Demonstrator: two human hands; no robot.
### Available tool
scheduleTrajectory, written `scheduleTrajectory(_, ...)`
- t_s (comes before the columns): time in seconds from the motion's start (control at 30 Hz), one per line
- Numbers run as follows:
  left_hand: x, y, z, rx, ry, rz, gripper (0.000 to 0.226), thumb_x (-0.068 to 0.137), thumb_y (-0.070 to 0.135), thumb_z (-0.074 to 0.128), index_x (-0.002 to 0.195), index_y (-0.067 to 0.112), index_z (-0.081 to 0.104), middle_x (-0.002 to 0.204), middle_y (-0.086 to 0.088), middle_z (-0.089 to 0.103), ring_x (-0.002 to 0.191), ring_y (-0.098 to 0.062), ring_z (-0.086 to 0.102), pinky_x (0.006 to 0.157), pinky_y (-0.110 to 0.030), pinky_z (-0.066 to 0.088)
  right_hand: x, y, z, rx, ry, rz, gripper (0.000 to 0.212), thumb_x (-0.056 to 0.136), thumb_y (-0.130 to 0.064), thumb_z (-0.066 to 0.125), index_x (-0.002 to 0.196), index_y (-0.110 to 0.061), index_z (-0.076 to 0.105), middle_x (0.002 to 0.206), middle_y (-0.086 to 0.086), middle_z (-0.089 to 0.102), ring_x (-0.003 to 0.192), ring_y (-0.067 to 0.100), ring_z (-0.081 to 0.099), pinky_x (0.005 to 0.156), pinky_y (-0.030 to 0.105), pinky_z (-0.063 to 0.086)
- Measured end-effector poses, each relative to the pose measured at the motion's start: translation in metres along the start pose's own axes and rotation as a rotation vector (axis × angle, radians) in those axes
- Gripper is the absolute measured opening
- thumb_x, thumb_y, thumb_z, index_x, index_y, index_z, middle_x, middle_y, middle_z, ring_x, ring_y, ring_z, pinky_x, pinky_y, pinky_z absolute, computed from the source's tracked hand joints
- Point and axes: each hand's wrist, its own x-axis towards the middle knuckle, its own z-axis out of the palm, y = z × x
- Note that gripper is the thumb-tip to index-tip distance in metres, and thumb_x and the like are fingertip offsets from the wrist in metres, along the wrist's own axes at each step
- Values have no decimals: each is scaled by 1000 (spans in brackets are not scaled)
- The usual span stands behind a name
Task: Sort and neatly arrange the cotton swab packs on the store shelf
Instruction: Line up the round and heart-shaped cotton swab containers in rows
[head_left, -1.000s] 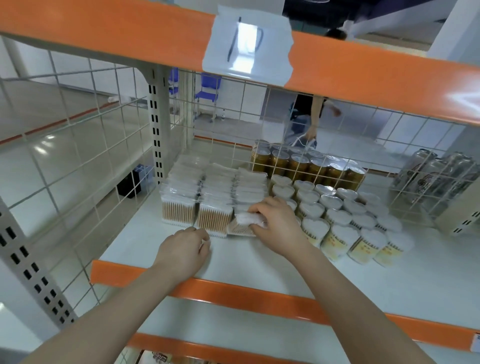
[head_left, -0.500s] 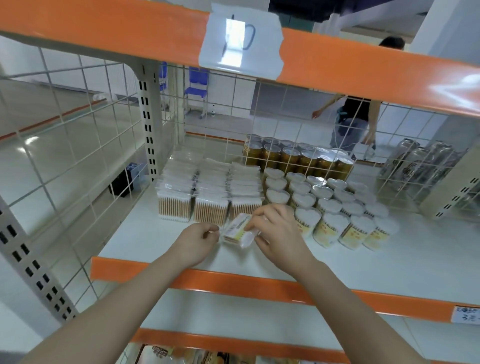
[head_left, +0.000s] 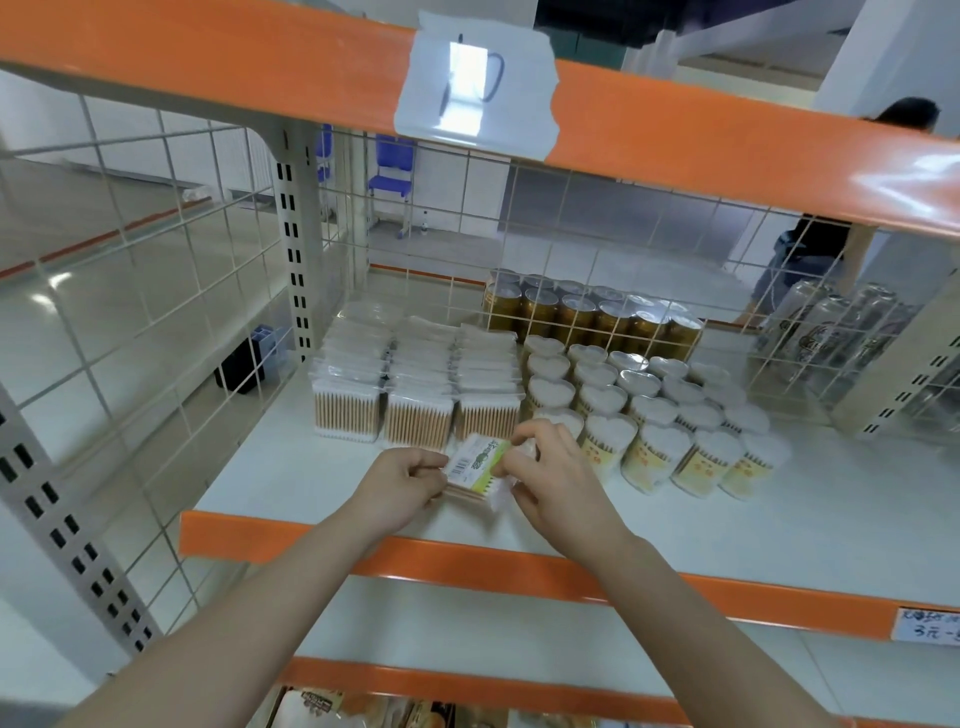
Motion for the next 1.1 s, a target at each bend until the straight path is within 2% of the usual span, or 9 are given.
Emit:
scheduleTrajectory(0.1,0,2,2,-34,36,-4,27,87,0,56,114,1,61,97,-14,67,68,-9,56,63,-11,47,0,-2,-1,64,-36,20,14,79,-15,40,90,-19,47,94,14,54,69,23,51,53,30,48)
scheduleTrajectory(0.23,0,4,1,-71,66,-14,20,85,2,59,105,6,61,92,-15,66,74,-15,56,73,-22,46,-1,-3,0,96,-81,60,19,79,-12,36,92,-17,49,105,8,46,73,24,55,58,27,48)
scheduleTrajectory(0.37,-2,4,1,-65,83,23,19,84,-1,61,97,11,54,71,-3,53,65,-11,49,54,-5,39,-4,-3,3,179,-125,214,25,81,8,46,91,-6,63,117,14,49,95,21,55,74,22,39)
scheduleTrajectory(0.43,-3,4,3,-52,100,29,22,83,-1,62,95,13,51,71,-1,49,65,-10,48,51,-5,37,-4,-4,4,207,-135,260,24,83,11,48,92,-6,63,121,11,46,101,13,47,78,17,34)
scheduleTrajectory(0.5,-4,4,3,-47,105,29,23,82,-2,63,95,13,50,73,0,50,67,-9,49,53,-6,37,-4,-4,4,214,-133,268,23,82,11,48,91,-6,62,118,9,46,94,9,44,74,14,32)
scheduleTrajectory(0.67,-4,3,1,-31,110,41,25,80,-4,63,91,13,49,74,-1,51,67,-7,49,53,-2,36,-3,-2,3,187,-137,282,18,78,8,48,86,-5,57,104,5,46,74,12,43,60,28,42)
scheduleTrajectory(0.83,-6,0,-3,-29,67,44,29,80,-11,59,84,16,46,76,-3,50,64,-9,47,53,-3,37,6,5,1,174,-132,391,34,85,3,48,116,-9,56,115,4,45,91,17,51,72,29,46)
scheduleTrajectory(0.93,-6,-1,-4,-42,54,49,31,80,-12,58,82,16,45,76,-3,50,62,-9,45,54,-4,38,13,7,-2,200,-201,467,42,91,-5,46,133,-12,47,123,5,49,104,18,51,79,21,39)
scheduleTrajectory(1.1,-6,-1,-4,-47,49,58,33,81,-9,60,104,10,47,76,-2,53,65,-8,49,55,-4,39,19,1,-5,354,-241,531,43,92,-9,49,135,-14,46,100,2,61,85,10,51,73,16,39)
